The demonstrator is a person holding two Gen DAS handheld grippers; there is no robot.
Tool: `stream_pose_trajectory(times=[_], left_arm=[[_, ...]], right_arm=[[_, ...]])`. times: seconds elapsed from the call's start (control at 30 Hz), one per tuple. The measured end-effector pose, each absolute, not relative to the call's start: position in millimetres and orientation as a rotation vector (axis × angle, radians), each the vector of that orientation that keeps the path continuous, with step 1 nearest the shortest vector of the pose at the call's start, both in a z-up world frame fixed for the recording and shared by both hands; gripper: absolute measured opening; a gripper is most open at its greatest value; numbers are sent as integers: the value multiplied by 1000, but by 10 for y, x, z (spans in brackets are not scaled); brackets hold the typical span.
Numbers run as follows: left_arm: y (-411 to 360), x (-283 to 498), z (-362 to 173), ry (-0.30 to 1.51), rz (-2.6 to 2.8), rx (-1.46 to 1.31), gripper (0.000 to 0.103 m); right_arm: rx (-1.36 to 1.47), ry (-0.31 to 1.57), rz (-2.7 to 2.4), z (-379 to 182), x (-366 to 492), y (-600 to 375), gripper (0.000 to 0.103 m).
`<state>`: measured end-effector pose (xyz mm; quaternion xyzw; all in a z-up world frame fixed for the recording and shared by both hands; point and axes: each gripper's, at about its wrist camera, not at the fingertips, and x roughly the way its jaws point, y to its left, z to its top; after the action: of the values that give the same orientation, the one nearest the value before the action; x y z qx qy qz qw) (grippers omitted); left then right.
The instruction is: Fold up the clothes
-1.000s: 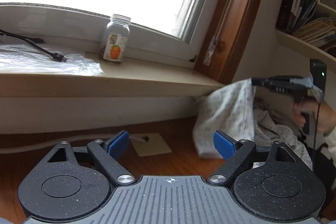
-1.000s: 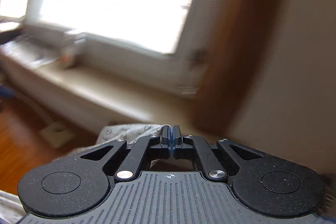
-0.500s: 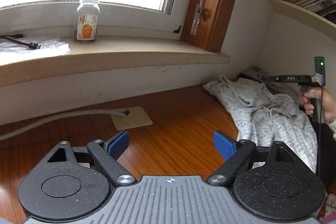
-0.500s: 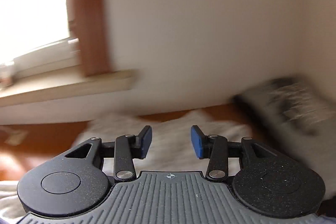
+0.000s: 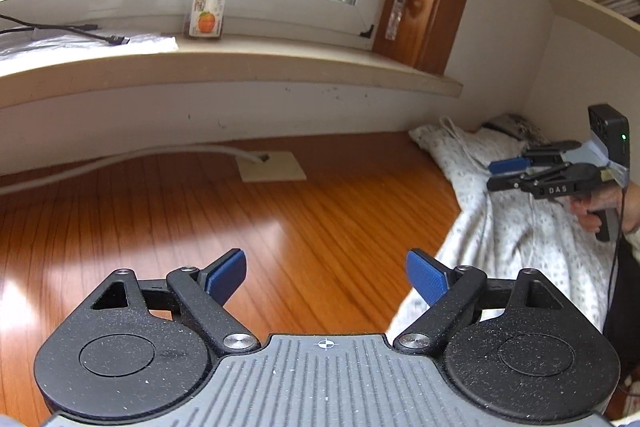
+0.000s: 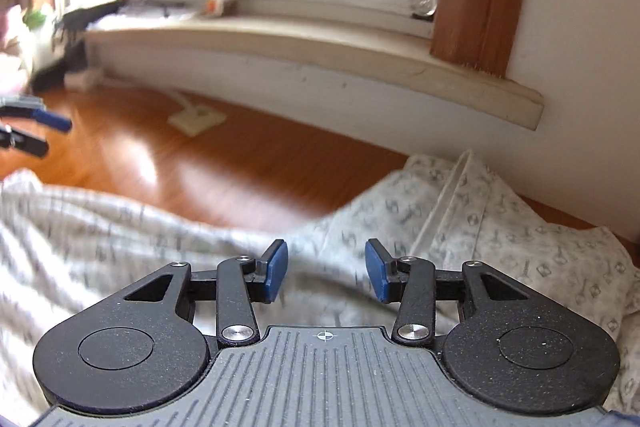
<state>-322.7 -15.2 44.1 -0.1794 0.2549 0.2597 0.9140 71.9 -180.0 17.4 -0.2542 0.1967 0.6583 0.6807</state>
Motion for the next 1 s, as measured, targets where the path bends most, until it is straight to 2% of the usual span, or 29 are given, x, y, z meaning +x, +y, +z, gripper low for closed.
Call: stream_pose_trajectory(times=[0.03, 0.1, 0.3, 0.33, 0.37, 0.43, 0.47, 0.57, 0.6, 0.77, 0.9, 1.0], left_arm=[[-185, -3257, 431, 535, 530, -367, 88], [-237, -3312, 414, 557, 523, -366, 80], [-409, -3435, 311, 618, 467, -390, 71], [-428, -3449, 293, 617, 463, -397, 70], [-440, -3463, 282, 609, 462, -405, 68], [-458, -3489, 268, 596, 454, -426, 62], [-458, -3495, 268, 590, 442, -442, 50], [-479, -3464, 267, 586, 430, -433, 14], [-488, -3445, 281, 580, 432, -420, 11], [-498, -3374, 627, 456, 474, -353, 8], [-449, -3419, 1003, 329, 560, -302, 0], [-384, -3515, 1075, 317, 610, -309, 0]], right_arm=[[-589, 434, 1490, 158, 695, -1838, 44], [-626, 423, 1486, 99, 668, -1859, 45], [-677, 391, 1462, 3, 620, -1759, 43], [-678, 385, 1466, 13, 613, -1736, 37], [-679, 380, 1476, 36, 606, -1719, 22], [-673, 350, 1479, 104, 595, -1720, 10], [-659, 328, 1467, 158, 599, -1737, 3], [-589, 260, 1432, 353, 640, -1851, 3], [-565, 236, 1414, 419, 659, -1898, 3], [-480, 120, 1332, 726, 728, -2075, 3], [-454, 77, 1295, 895, 742, -2056, 3], [-503, 66, 1268, 867, 710, -1971, 3]])
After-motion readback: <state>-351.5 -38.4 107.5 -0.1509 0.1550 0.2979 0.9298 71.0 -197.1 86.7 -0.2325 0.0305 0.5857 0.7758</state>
